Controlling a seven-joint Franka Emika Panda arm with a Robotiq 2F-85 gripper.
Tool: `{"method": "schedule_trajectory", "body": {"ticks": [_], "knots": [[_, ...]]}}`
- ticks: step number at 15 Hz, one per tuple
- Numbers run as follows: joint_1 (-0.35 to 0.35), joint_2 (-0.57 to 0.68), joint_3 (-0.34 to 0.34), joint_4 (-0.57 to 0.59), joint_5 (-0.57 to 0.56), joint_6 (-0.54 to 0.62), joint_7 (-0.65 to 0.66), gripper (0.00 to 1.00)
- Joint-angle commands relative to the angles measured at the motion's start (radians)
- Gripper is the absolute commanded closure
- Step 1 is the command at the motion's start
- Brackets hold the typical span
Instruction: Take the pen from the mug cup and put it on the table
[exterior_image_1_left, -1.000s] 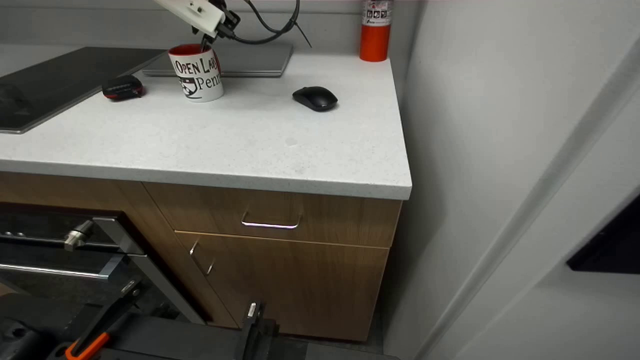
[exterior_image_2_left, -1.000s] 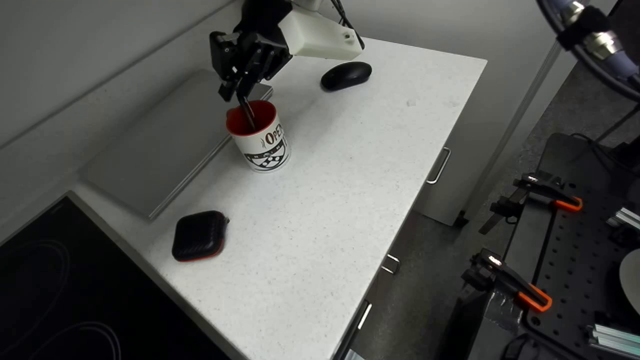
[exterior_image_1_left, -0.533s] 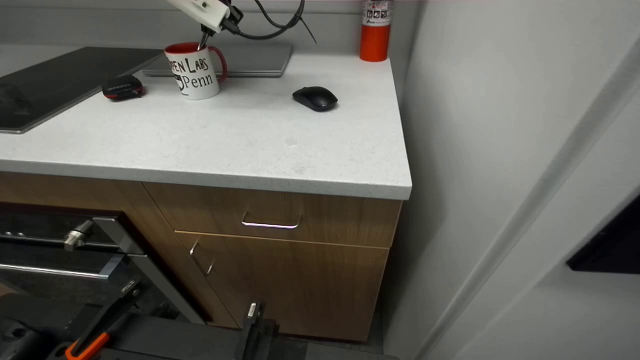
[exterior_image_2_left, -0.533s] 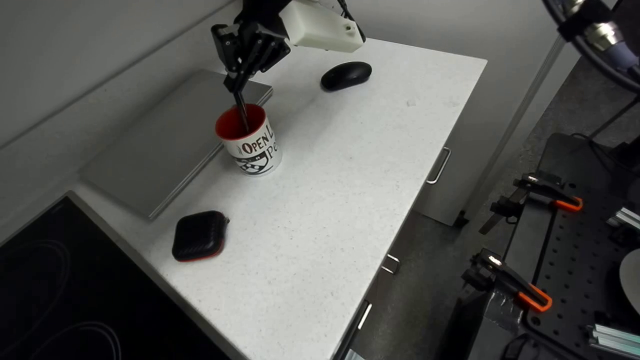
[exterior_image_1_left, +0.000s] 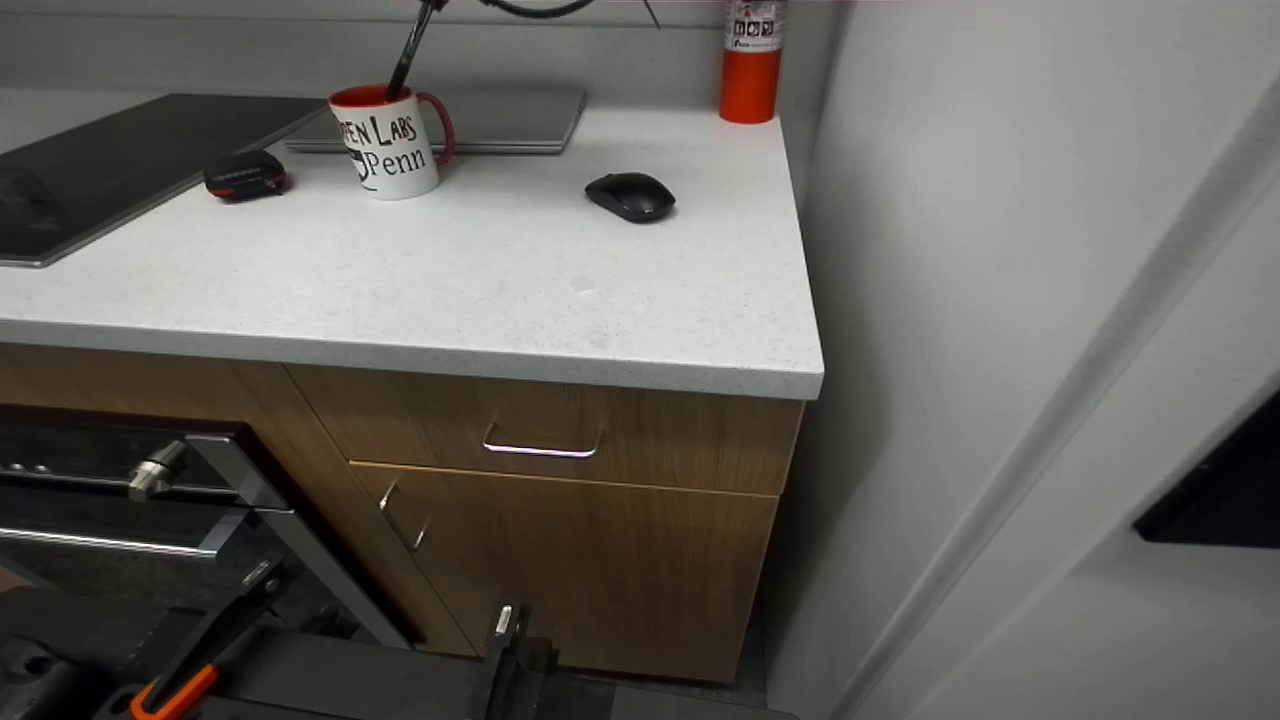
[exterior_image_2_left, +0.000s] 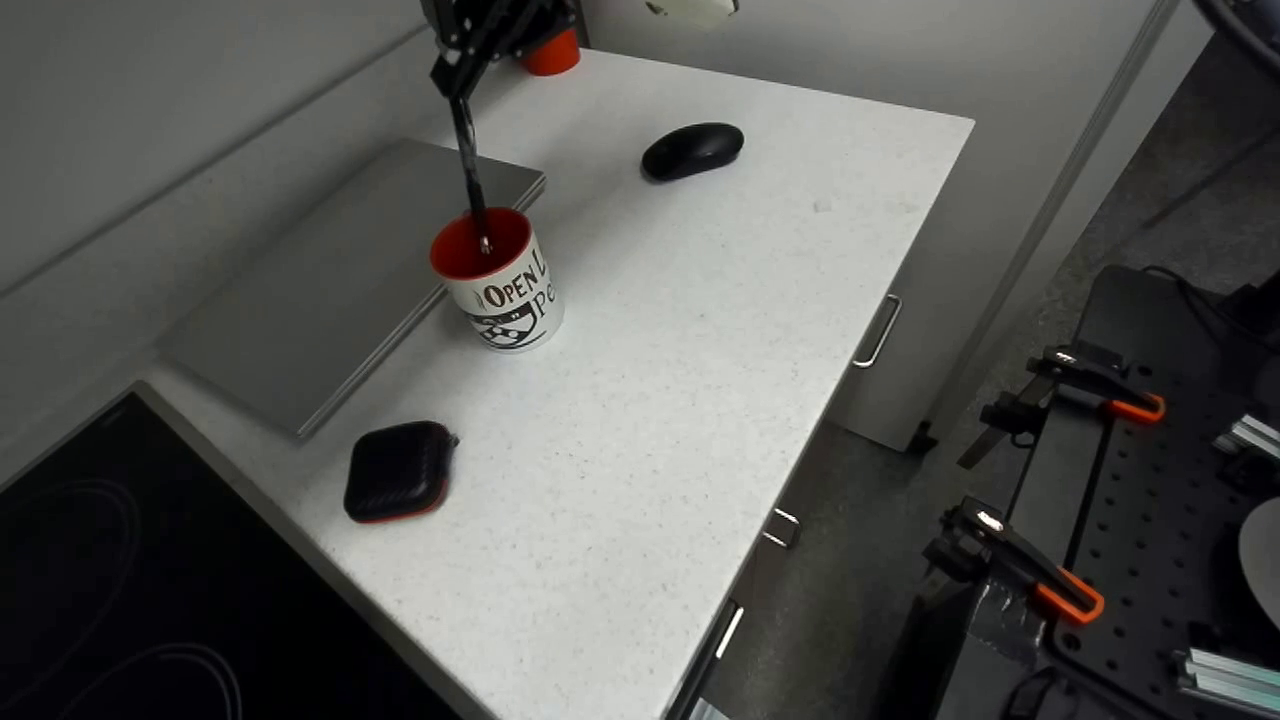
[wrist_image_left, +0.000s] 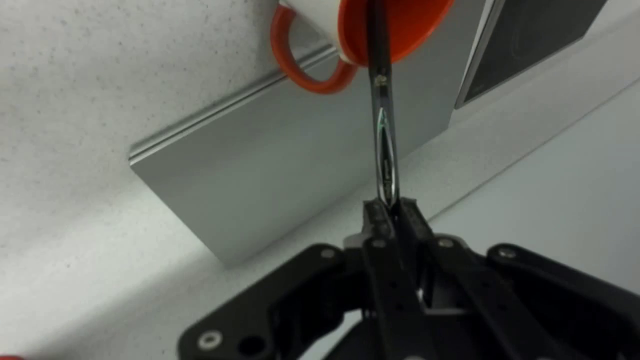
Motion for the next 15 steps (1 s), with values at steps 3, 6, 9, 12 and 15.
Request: {"method": "schedule_trajectory", "body": {"ticks": [3, 6, 9, 12, 15], "knots": [[-0.049, -0.088, -0.056, 0.025, -0.037, -0.097, 0.074, 0.97], [-0.060, -0.074, -0.086, 0.022, -0.154, -0.081, 0.141, 0.97], [-0.074, -0.027, -0.109, 0.019, -0.296, -0.106, 0.239, 0.97], [-0.088, 0.024, -0.121, 0.028, -0.420, -0.181, 0.343, 0.97], [-0.101, 0.076, -0.130, 0.054, -0.544, -0.280, 0.457, 0.97]]}}
